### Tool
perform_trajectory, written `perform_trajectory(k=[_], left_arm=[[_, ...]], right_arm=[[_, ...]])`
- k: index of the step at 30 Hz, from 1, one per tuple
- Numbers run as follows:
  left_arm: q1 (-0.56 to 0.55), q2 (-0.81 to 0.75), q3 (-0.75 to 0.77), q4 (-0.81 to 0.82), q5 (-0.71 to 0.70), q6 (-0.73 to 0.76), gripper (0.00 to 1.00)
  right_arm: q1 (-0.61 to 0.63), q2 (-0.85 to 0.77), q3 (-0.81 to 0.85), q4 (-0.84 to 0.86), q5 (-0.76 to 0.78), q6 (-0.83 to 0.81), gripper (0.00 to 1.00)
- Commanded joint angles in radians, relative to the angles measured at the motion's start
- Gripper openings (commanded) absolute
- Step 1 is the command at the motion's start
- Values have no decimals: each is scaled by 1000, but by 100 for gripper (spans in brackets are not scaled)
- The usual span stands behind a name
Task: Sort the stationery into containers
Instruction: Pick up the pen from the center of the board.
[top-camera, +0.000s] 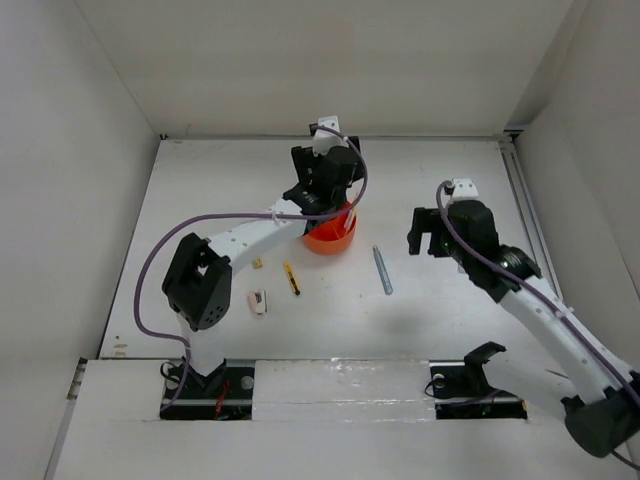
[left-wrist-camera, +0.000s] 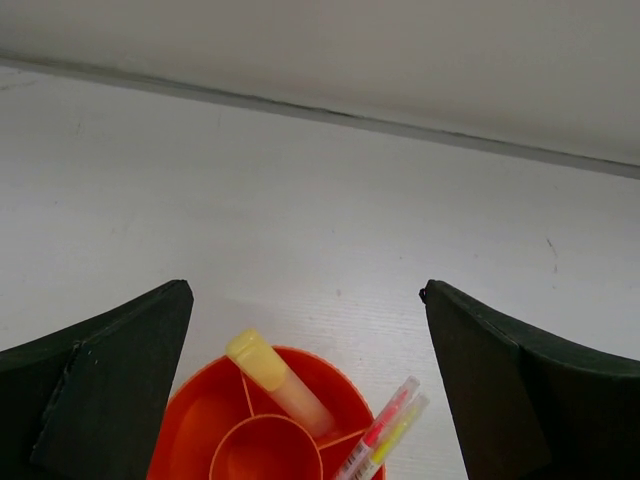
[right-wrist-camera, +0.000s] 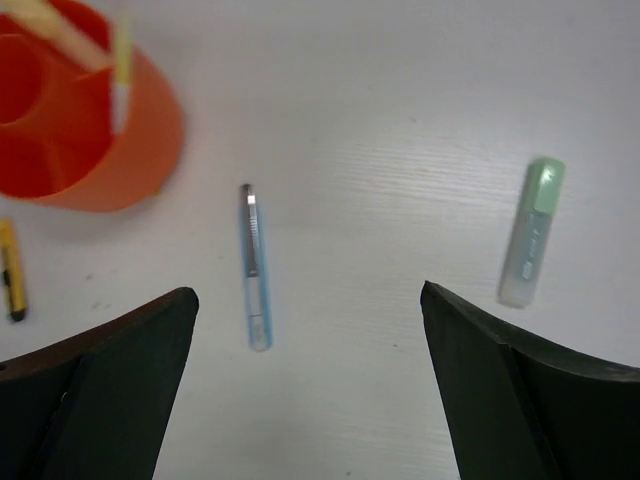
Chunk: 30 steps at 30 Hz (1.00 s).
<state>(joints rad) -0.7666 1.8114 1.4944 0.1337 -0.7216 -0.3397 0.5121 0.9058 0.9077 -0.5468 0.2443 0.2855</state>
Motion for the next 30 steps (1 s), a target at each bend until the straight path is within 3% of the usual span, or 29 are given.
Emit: perform_trajectory(k=[1, 5, 9, 16, 23, 26, 29, 30], left_arm=[[3, -61, 85, -151, -22, -92, 99], [3, -112, 122, -324, 14, -186, 99], [3, -201, 58, -356, 112, -242, 99], [3, -333, -69, -310, 231, -242, 99], [3, -414, -109, -298, 298, -242, 99], [3, -426, -109, -298, 307, -231, 99], [3, -435, -109, -298, 307, -231, 99], [3, -435, -109, -298, 307, -231, 99]], right_arm=[[-155, 137, 33, -38, 56, 32, 99], [-346, 224, 54, 5, 9, 3, 99], [-478, 332, 88, 25, -45, -35, 99], [-576, 544, 123, 65, -149, -72, 99], [-586, 703, 135, 33, -134, -75, 93], [-586, 749, 135, 2, -123, -84, 85], [-586, 817, 135, -8, -146, -85, 71], [-586, 835, 135, -8, -146, -98, 57]])
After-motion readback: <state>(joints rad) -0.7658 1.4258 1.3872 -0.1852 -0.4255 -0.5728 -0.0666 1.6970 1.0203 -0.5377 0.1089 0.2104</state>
